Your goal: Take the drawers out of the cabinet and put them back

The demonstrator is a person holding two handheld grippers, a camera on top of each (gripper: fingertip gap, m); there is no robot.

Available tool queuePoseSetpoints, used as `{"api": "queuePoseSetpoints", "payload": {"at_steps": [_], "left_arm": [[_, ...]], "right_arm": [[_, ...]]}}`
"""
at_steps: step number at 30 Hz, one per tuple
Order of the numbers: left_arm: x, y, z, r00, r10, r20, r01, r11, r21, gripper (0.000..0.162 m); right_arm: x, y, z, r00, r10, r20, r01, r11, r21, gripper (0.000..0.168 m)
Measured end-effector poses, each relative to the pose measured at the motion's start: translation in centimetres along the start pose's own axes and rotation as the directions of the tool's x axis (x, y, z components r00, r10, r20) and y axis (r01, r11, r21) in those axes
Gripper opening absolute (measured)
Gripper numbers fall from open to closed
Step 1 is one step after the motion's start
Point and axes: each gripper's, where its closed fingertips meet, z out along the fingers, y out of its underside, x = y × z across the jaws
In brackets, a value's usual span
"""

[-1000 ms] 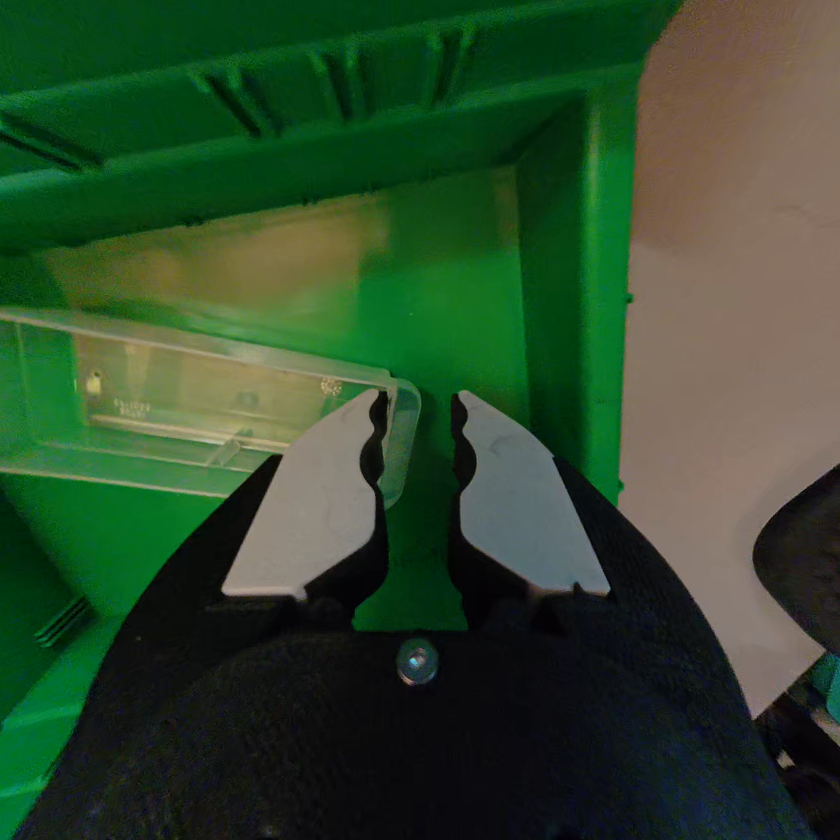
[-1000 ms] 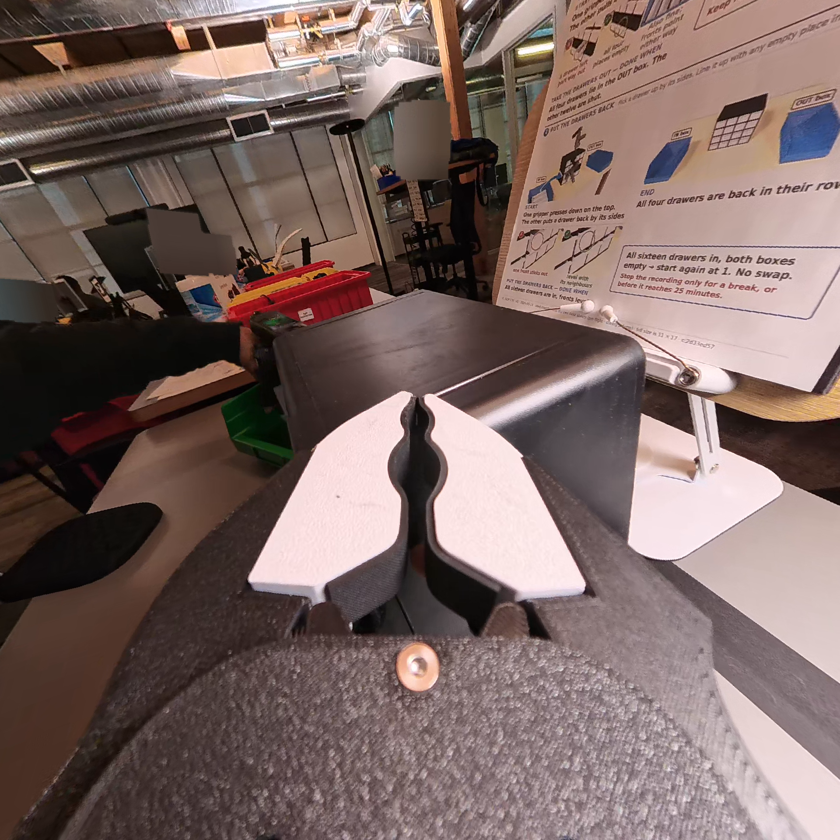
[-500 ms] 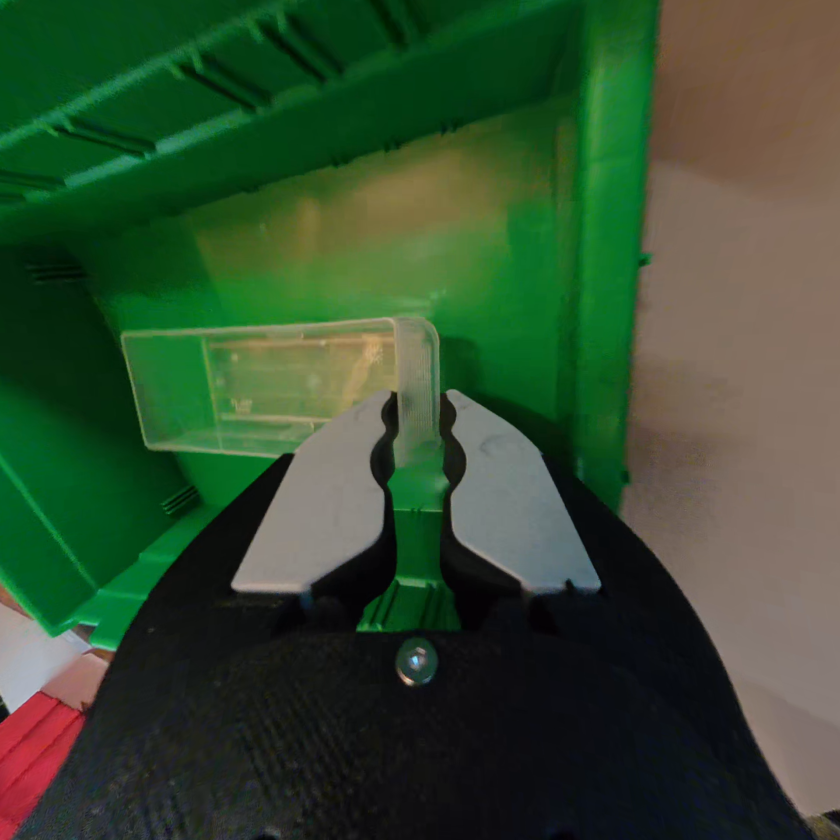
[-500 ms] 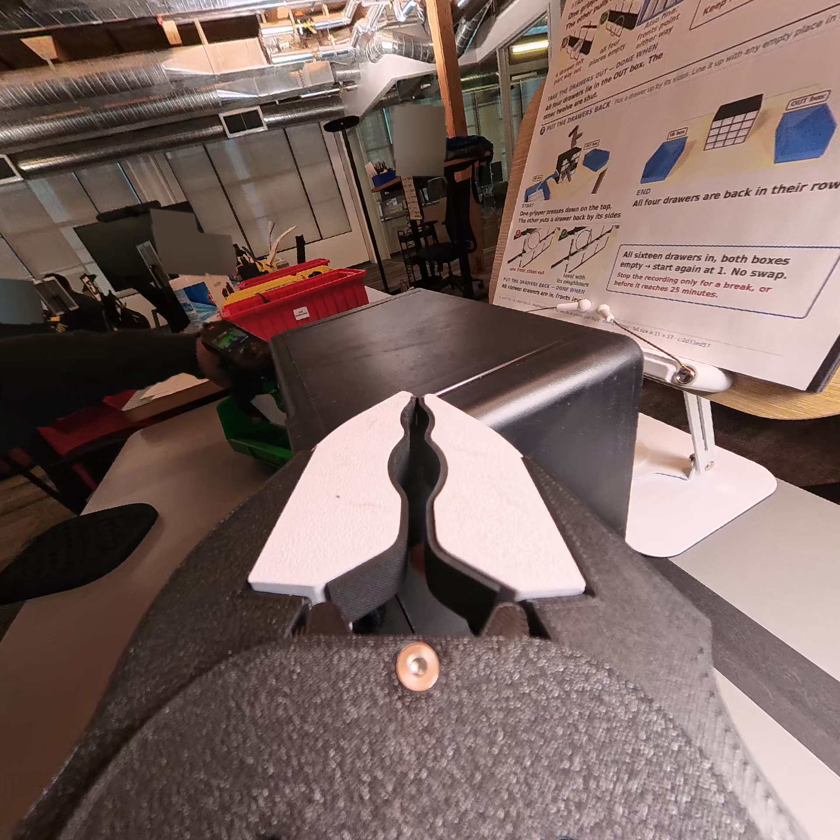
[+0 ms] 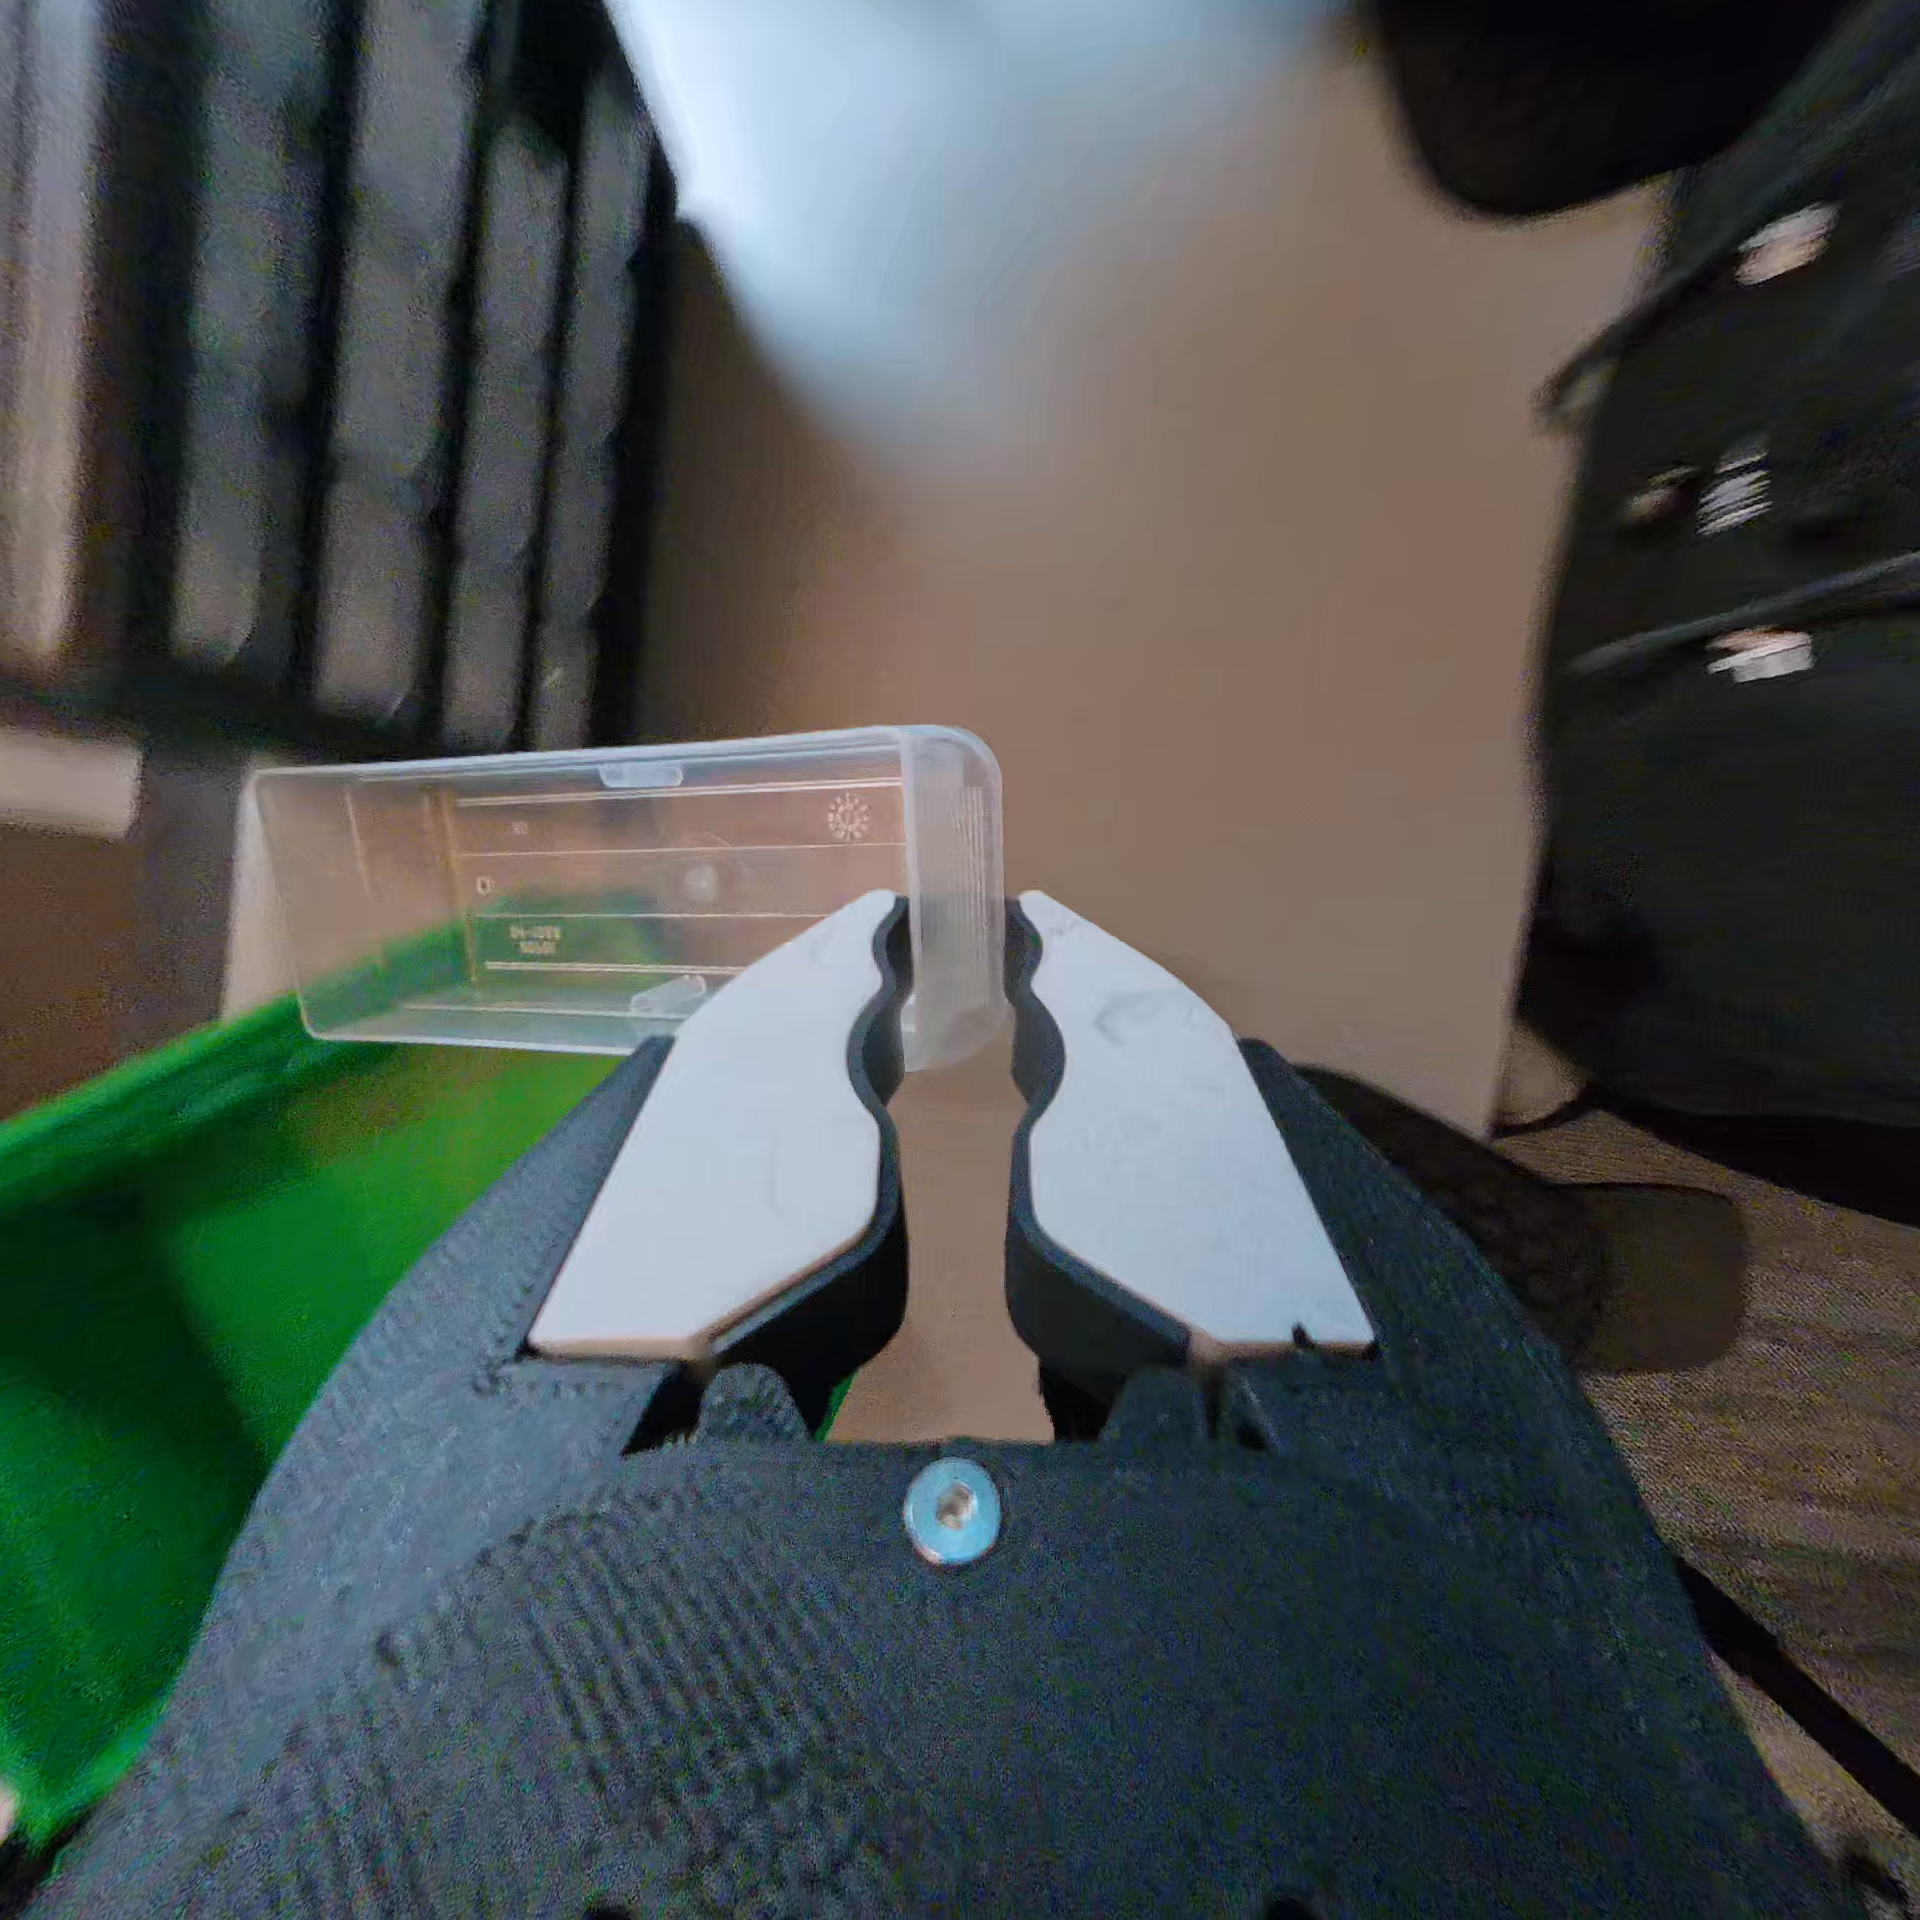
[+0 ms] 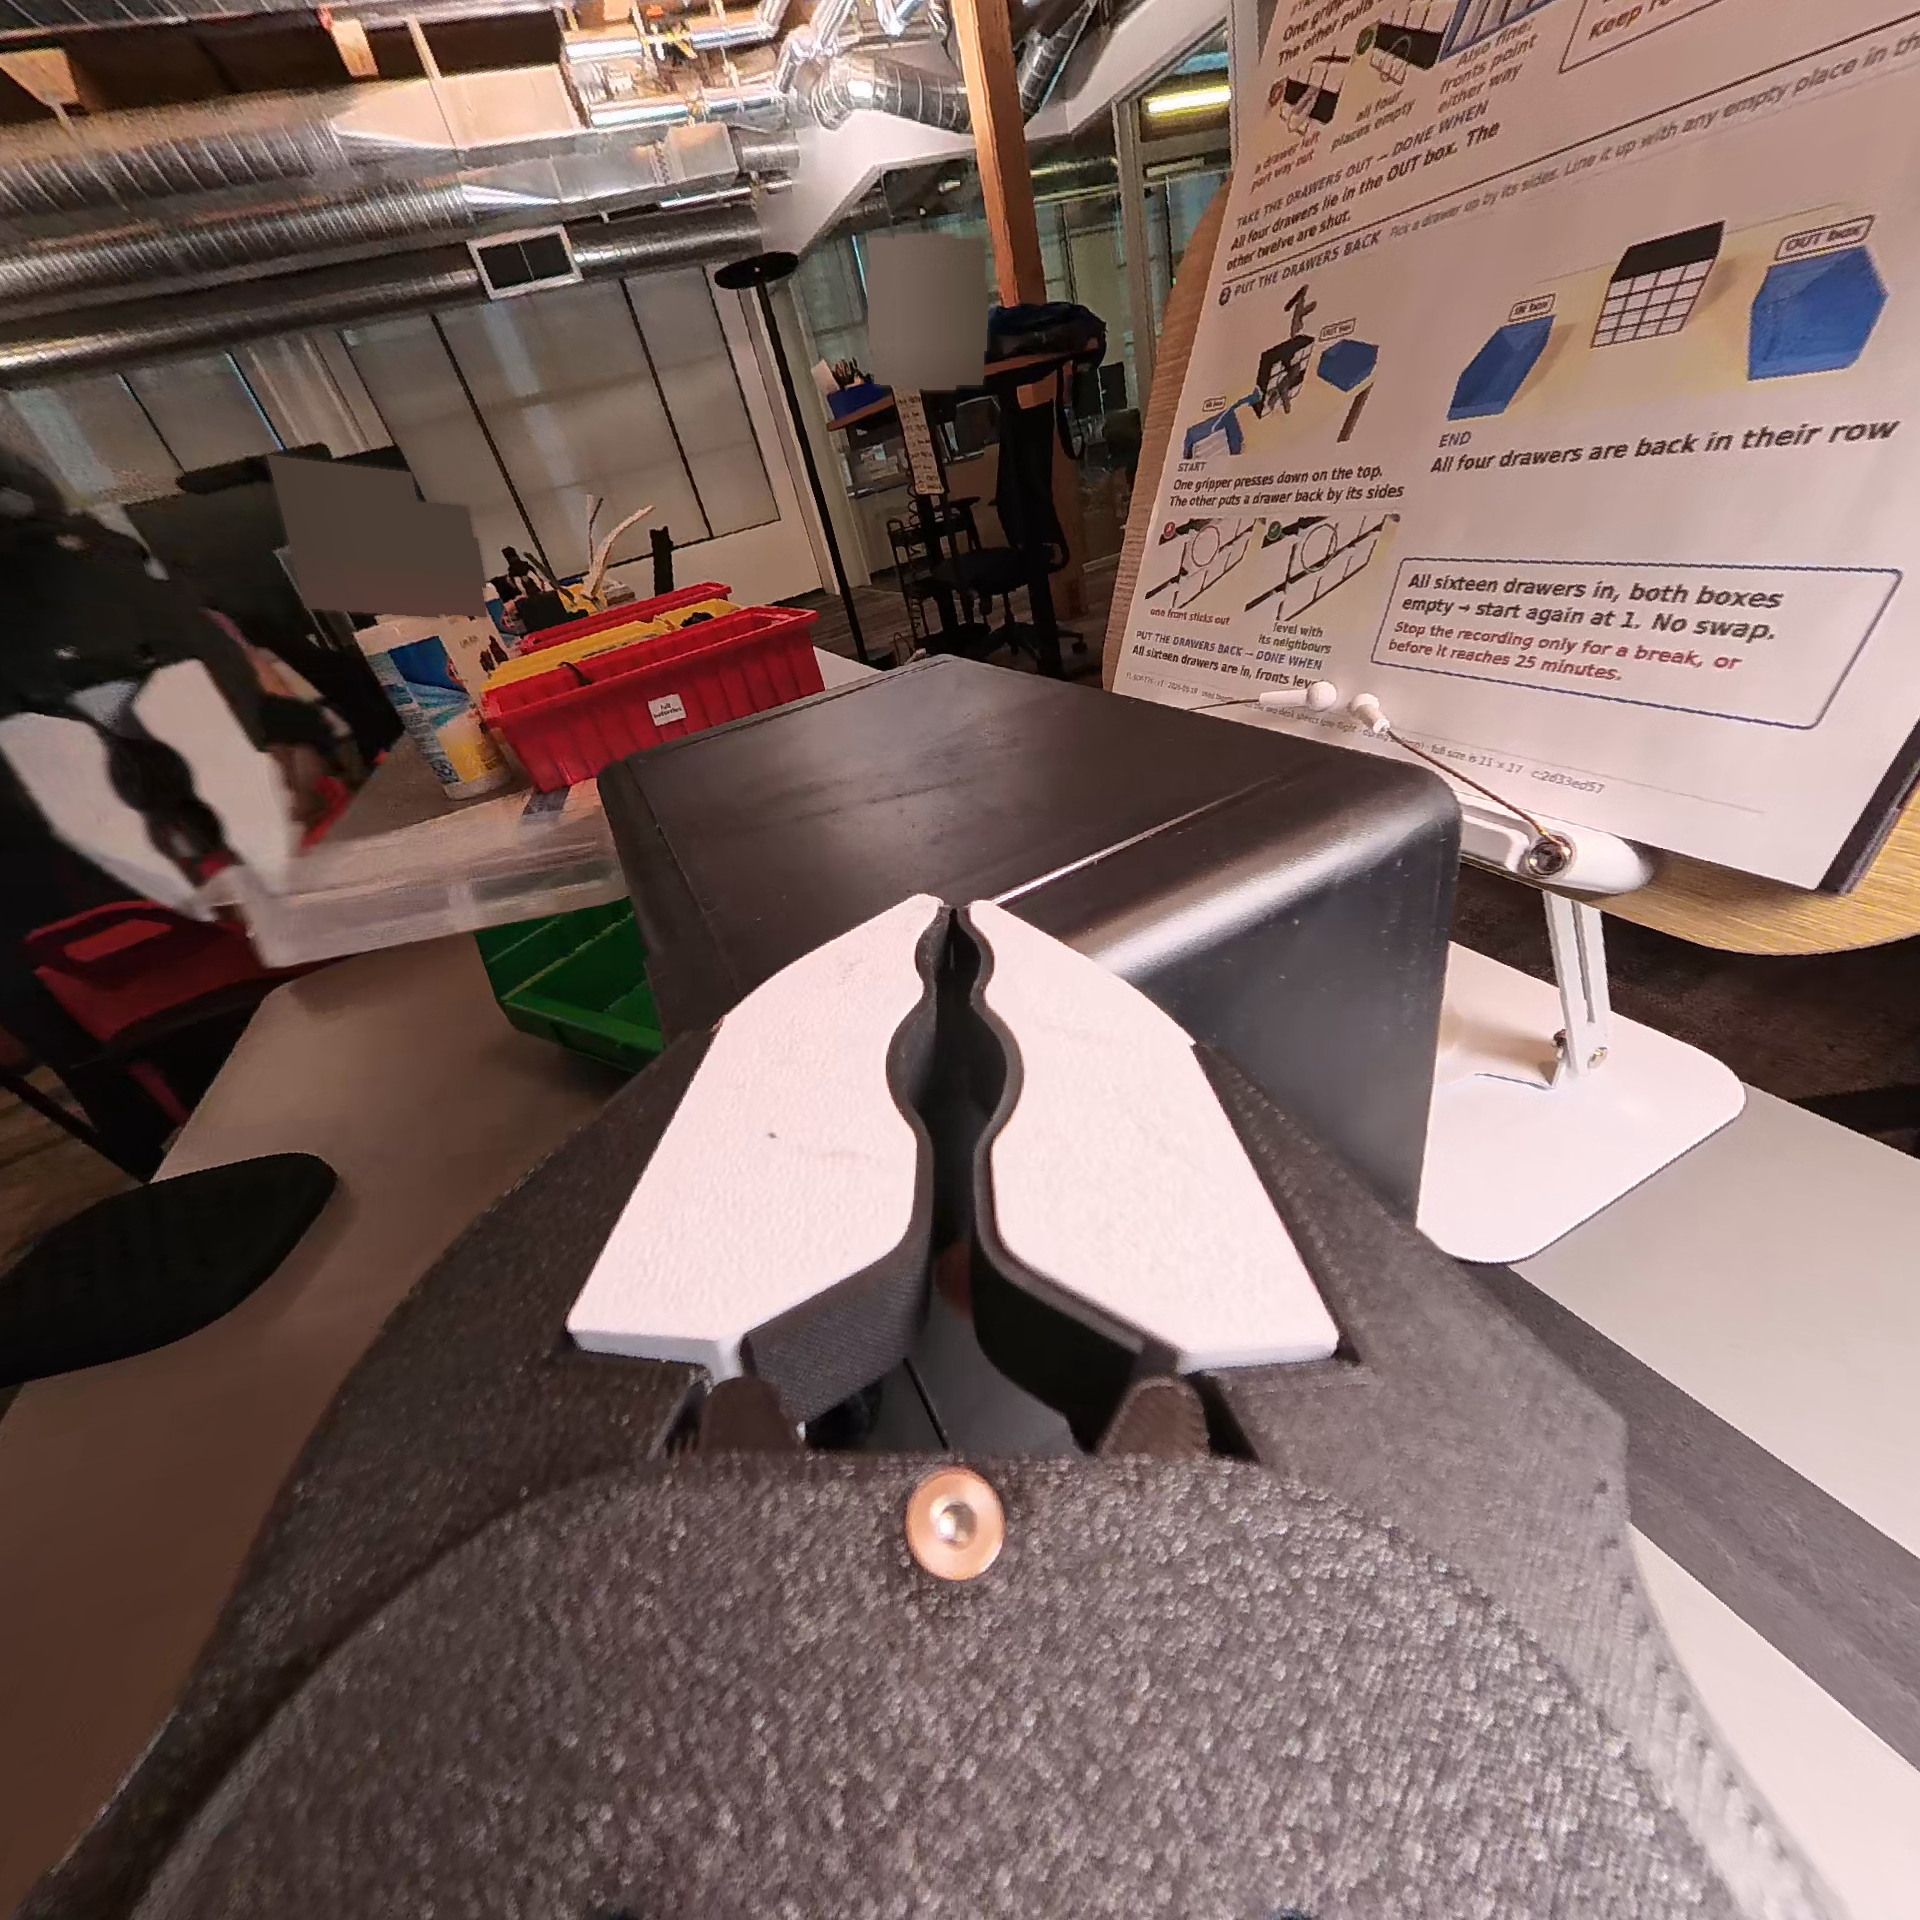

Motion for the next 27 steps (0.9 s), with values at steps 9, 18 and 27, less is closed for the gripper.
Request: {"api": "queuePoseSetpoints", "payload": {"at_steps": [9, 18, 27], "left_arm": [[7.8, -10.0, 5.9, 0.940, 0.161, -0.301, -0.123, 0.982, 0.140, 0.017], [4.6, -16.0, 13.4, 0.947, 0.087, -0.308, -0.078, 0.996, 0.043, 0.017], [2.1, -18.0, 15.9, 0.960, 0.067, -0.272, -0.071, 0.997, -0.004, 0.017]], "right_arm": [[0.0, 0.0, 0.0, 1.000, -0.011, -0.011, 0.011, 1.000, -0.006, 0.000], [0.0, 0.0, 0.0, 1.000, -0.013, -0.005, 0.013, 1.000, -0.011, 0.000], [0.0, 0.0, 0.0, 1.000, 0.001, 0.013, -0.001, 1.000, -0.009, 0.000]]}}
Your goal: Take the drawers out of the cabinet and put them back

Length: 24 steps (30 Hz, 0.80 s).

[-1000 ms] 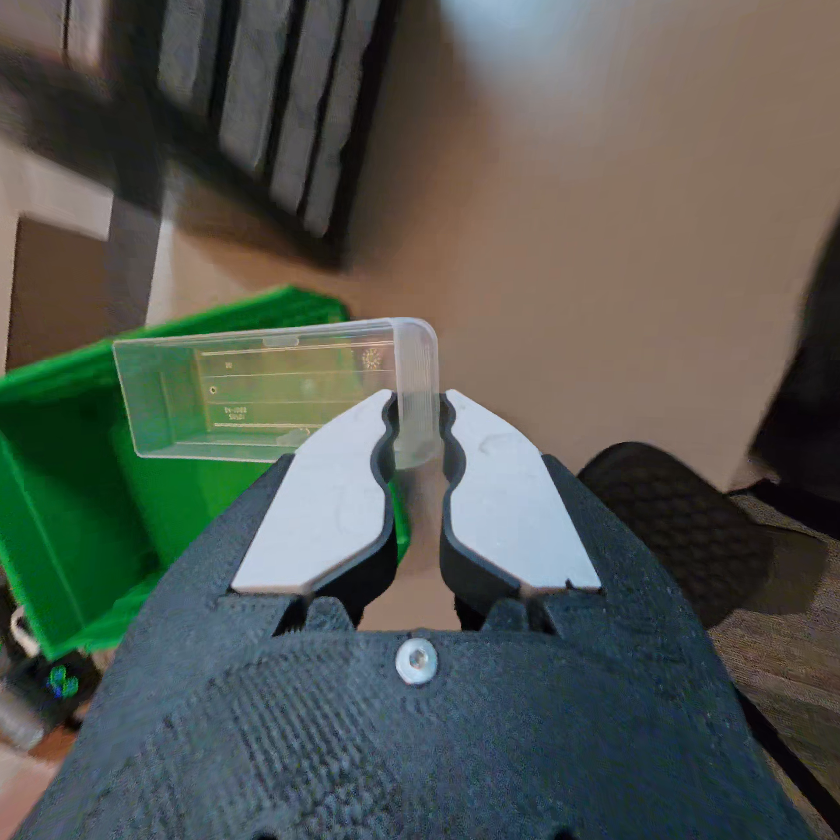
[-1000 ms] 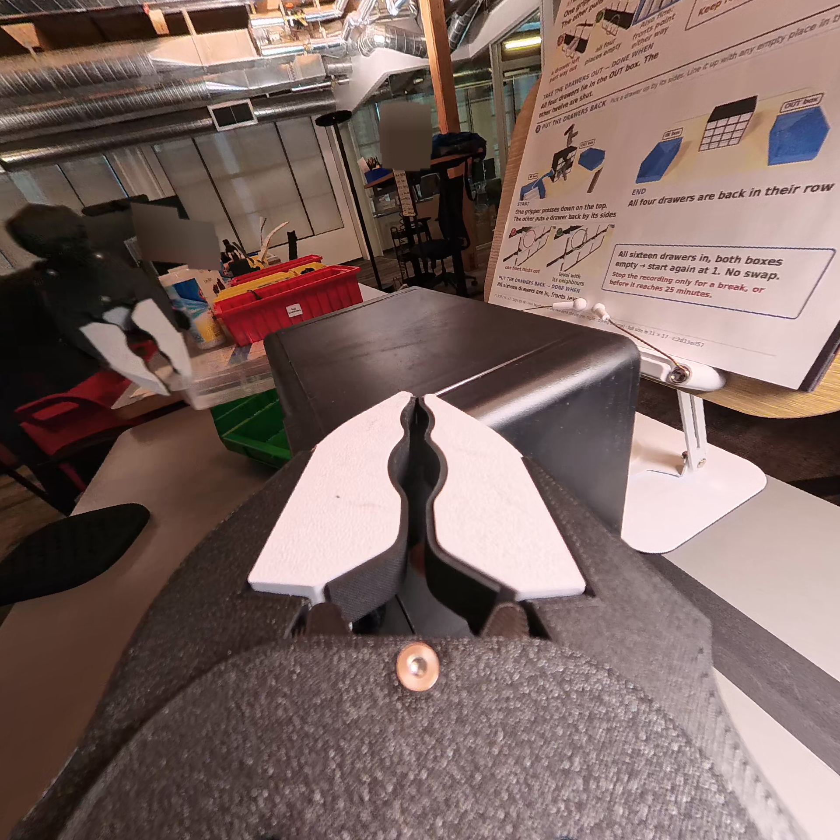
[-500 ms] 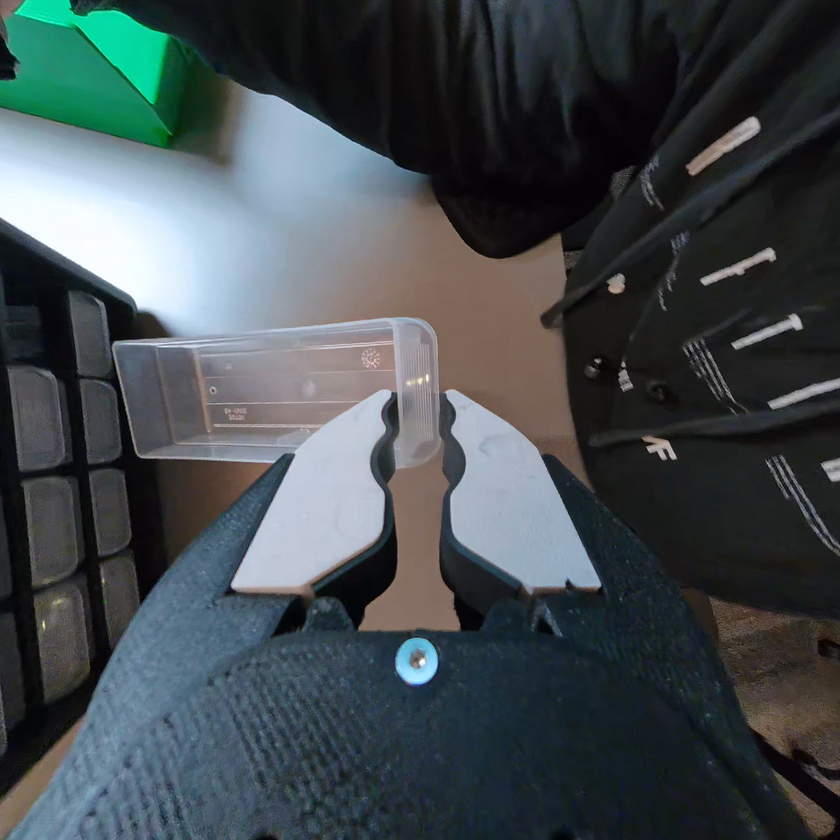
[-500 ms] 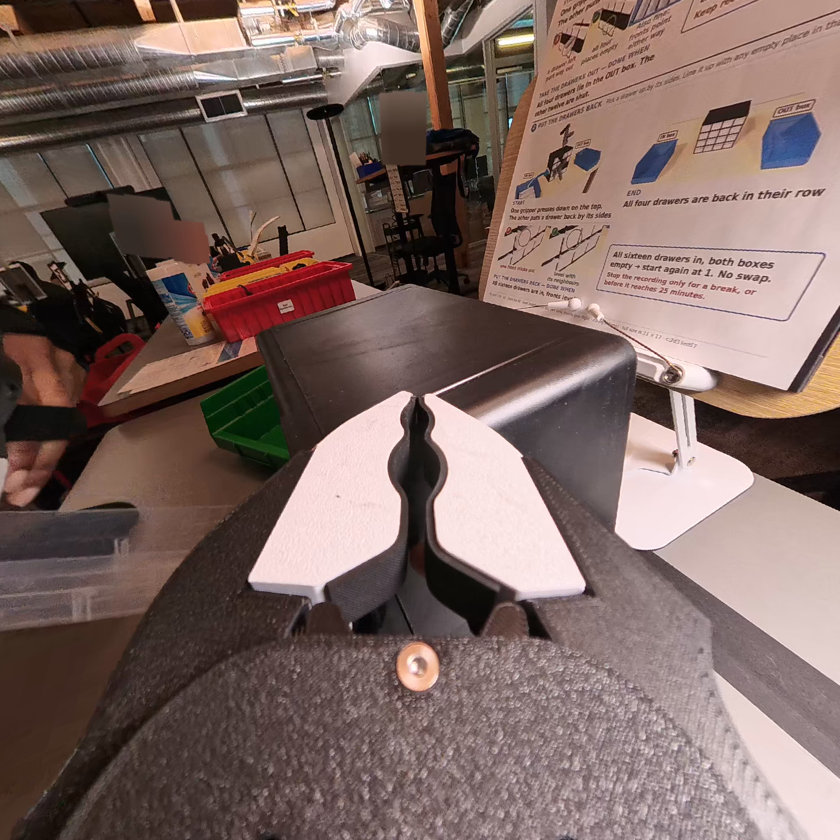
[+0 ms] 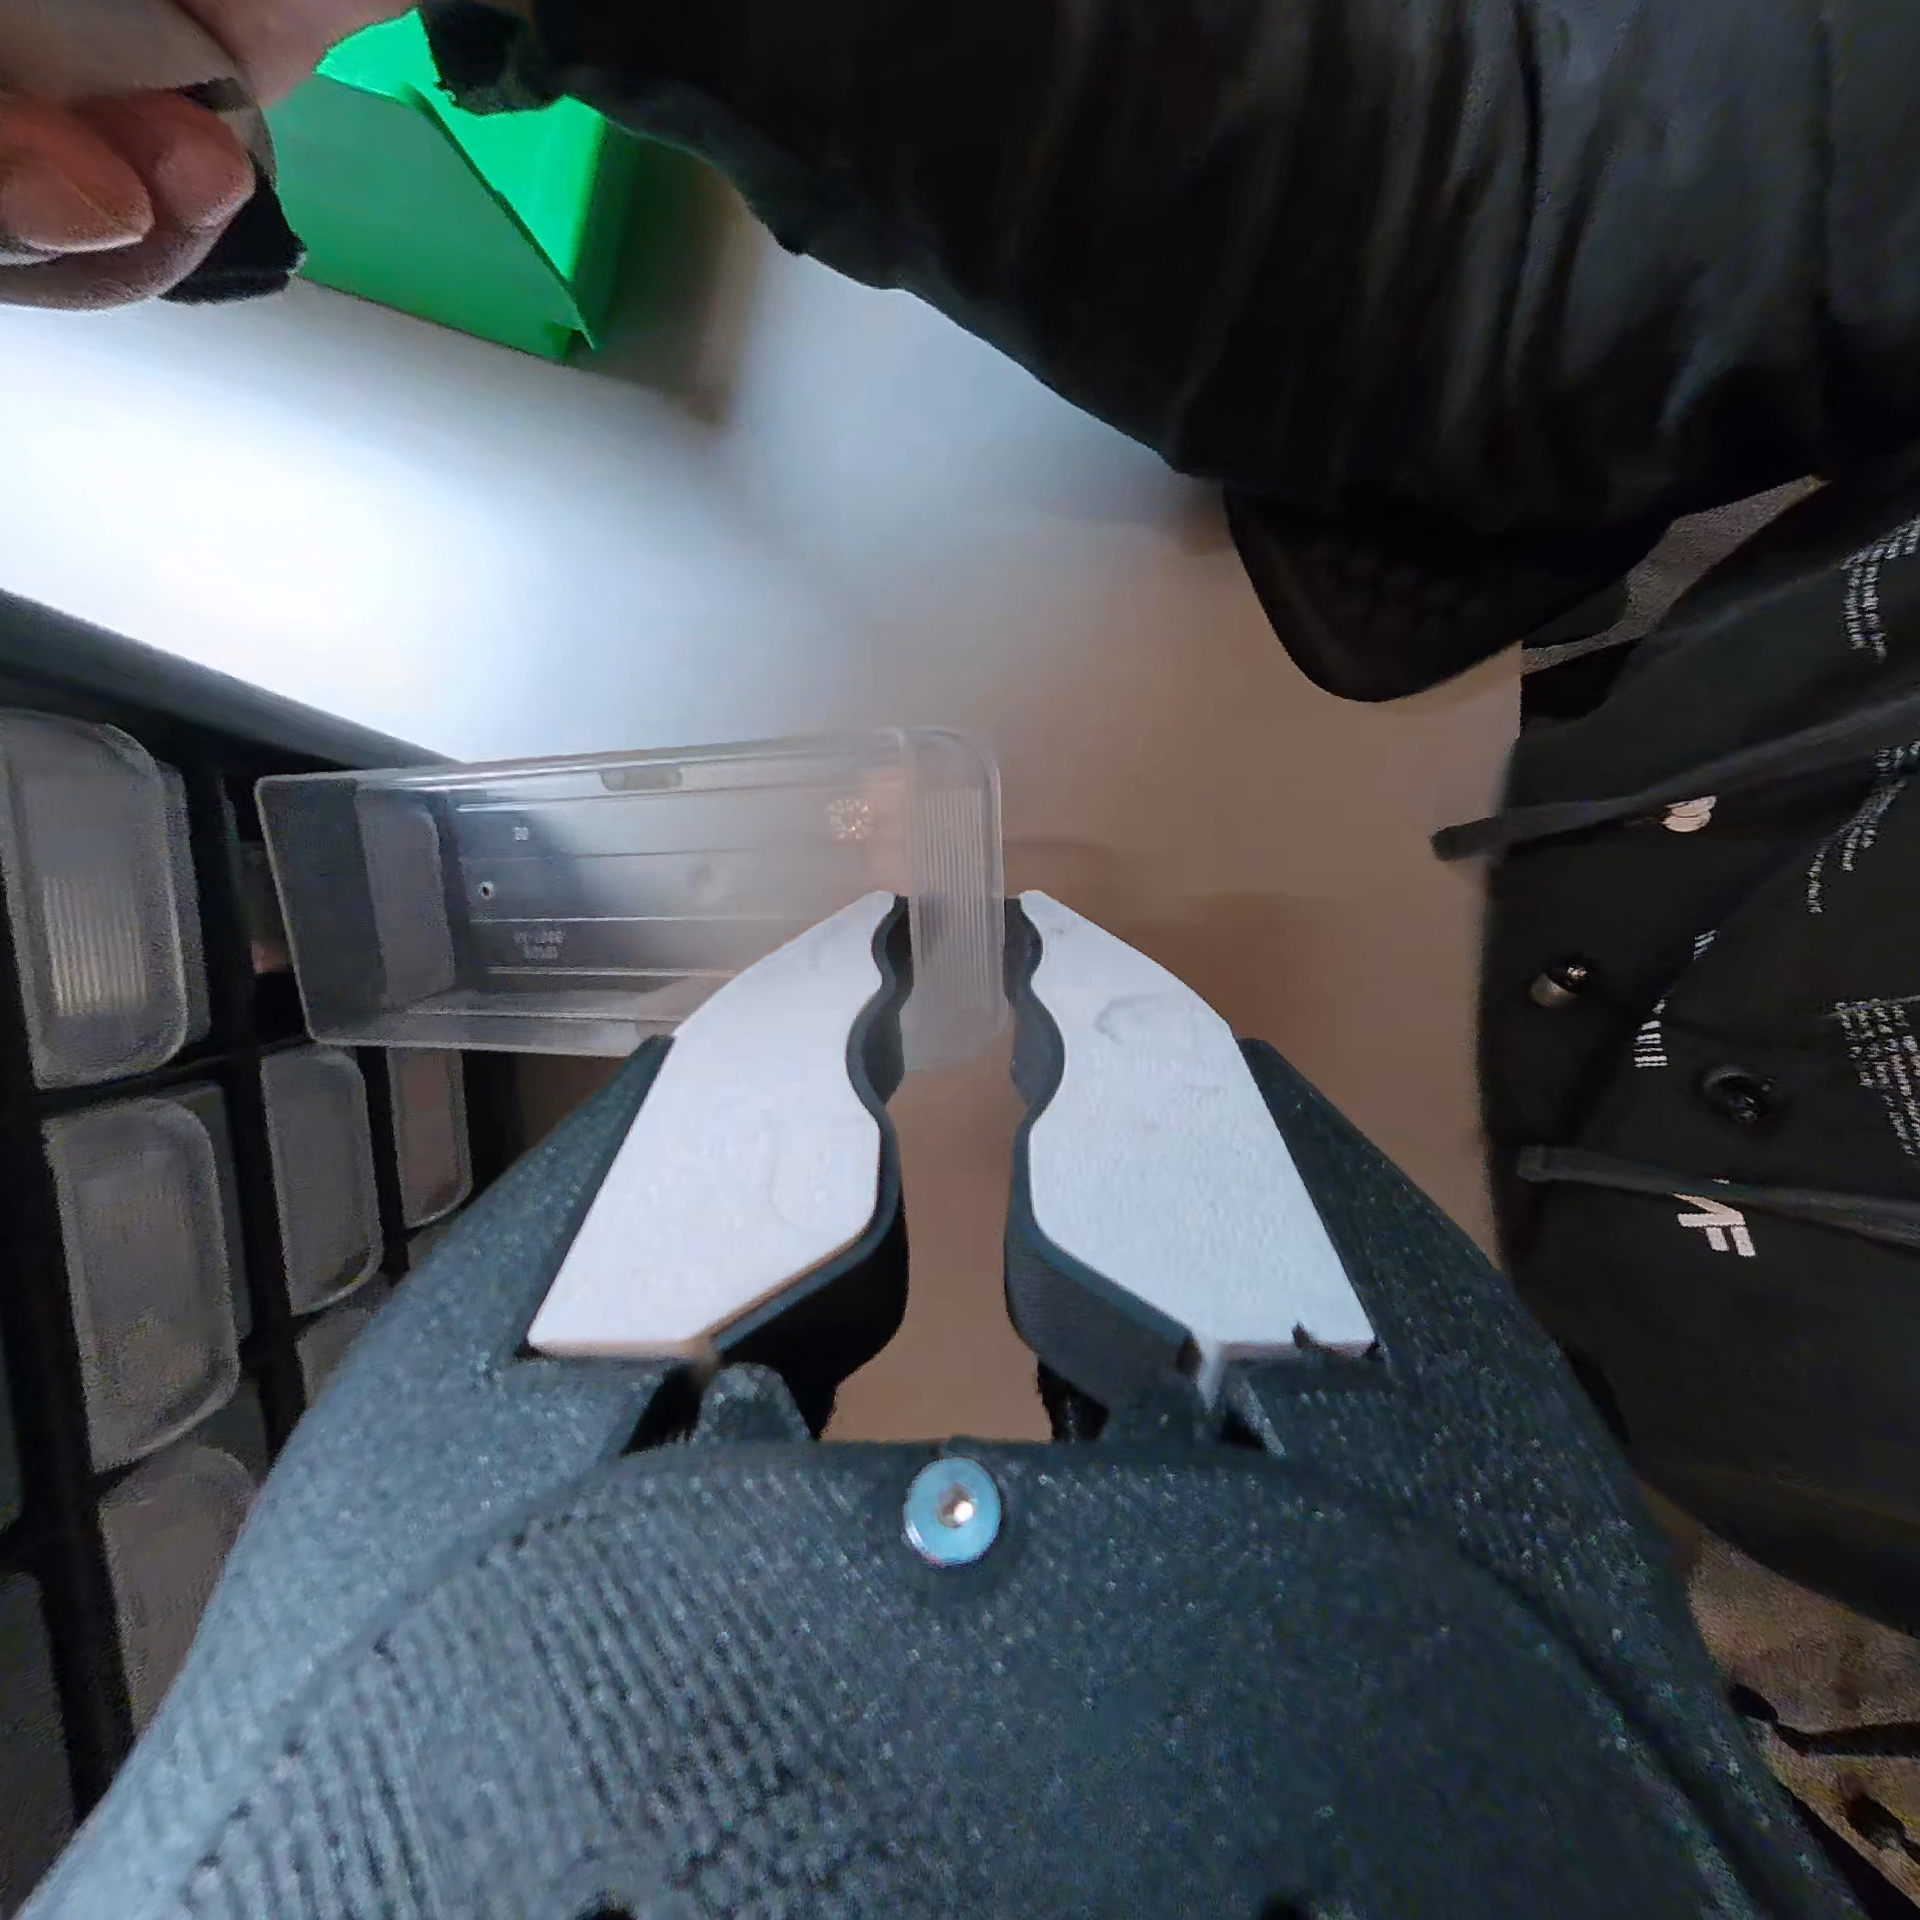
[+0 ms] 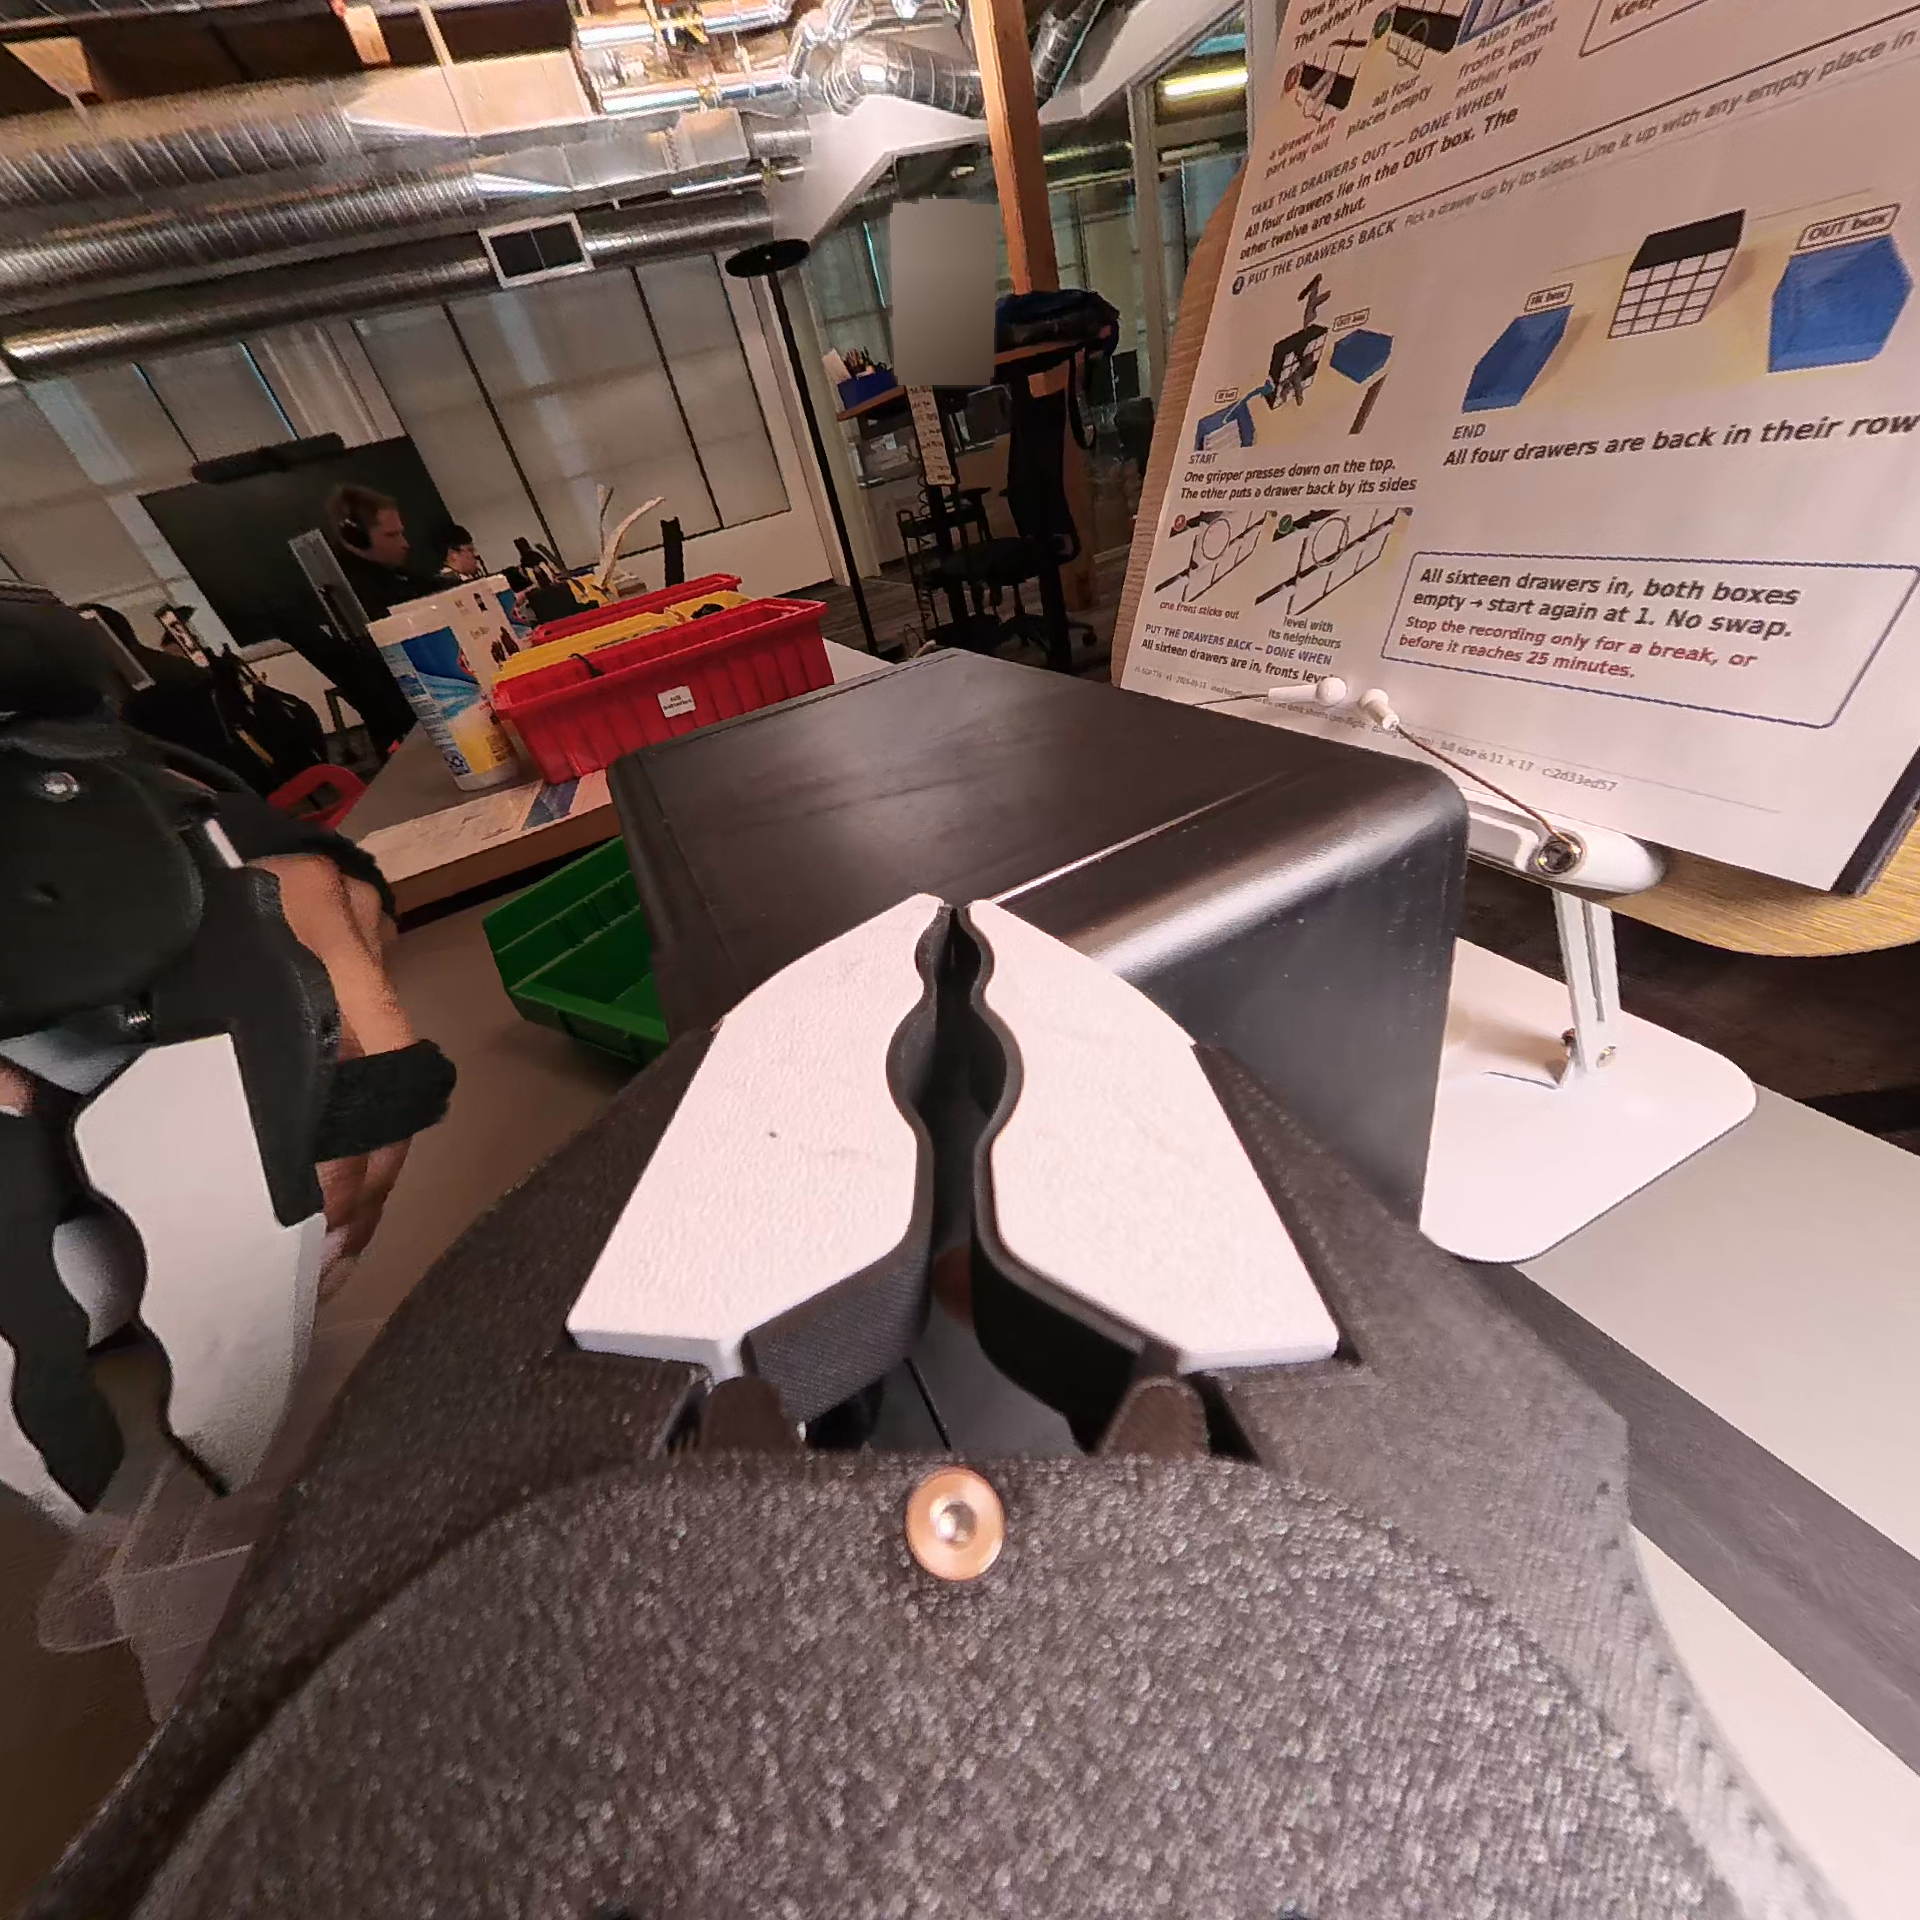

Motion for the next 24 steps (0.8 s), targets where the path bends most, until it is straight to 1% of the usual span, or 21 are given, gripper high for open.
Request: {"api": "queuePoseSetpoints", "payload": {"at_steps": [3, 8, 10, 12, 14, 18, 20, 22, 24], "left_arm": [[-0.8, -0.1, 0.3, 1.000, 0.003, 0.018, -0.003, 1.000, -0.016, 0.017], [-2.4, 0.2, 0.8, 0.996, 0.026, 0.088, -0.021, 0.998, -0.054, 0.017], [-2.4, 0.0, 1.1, 0.994, 0.047, 0.098, -0.042, 0.998, -0.046, 0.017], [-2.4, -0.1, 1.5, 0.987, 0.097, 0.132, -0.091, 0.995, -0.051, 0.018], [-2.4, 0.2, 2.1, 0.968, 0.168, 0.185, -0.157, 0.985, -0.073, 0.018], [-2.8, 1.4, 3.2, 0.927, 0.255, 0.276, -0.236, 0.967, -0.100, 0.017], [-3.5, 2.2, 3.7, 0.907, 0.269, 0.324, -0.249, 0.963, -0.102, 0.017], [-5.1, 3.0, 4.0, 0.869, 0.286, 0.404, -0.261, 0.958, -0.118, 0.017], [-6.1, 2.9, 4.4, 0.841, 0.281, 0.462, -0.284, 0.957, -0.066, 0.017]], "right_arm": [[0.0, 0.0, 0.0, 1.000, -0.006, -0.003, 0.006, 1.000, -0.003, 0.000], [0.0, 0.0, 0.0, 1.000, -0.008, -0.003, 0.008, 1.000, -0.004, 0.000], [0.0, 0.0, 0.0, 1.000, -0.010, -0.004, 0.010, 1.000, -0.005, 0.000], [0.0, 0.0, 0.0, 1.000, -0.010, -0.004, 0.010, 1.000, -0.005, 0.000], [0.0, 0.0, 0.0, 1.000, -0.010, -0.003, 0.010, 1.000, -0.004, 0.000], [0.0, 0.0, 0.0, 1.000, -0.019, -0.007, 0.019, 1.000, -0.011, 0.000], [0.0, 0.0, 0.0, 1.000, -0.018, -0.006, 0.018, 1.000, -0.010, 0.000], [0.0, 0.0, 0.0, 1.000, -0.013, -0.001, 0.013, 1.000, -0.008, 0.000], [0.0, 0.0, 0.0, 1.000, -0.015, -0.003, 0.015, 1.000, -0.010, 0.000]]}}
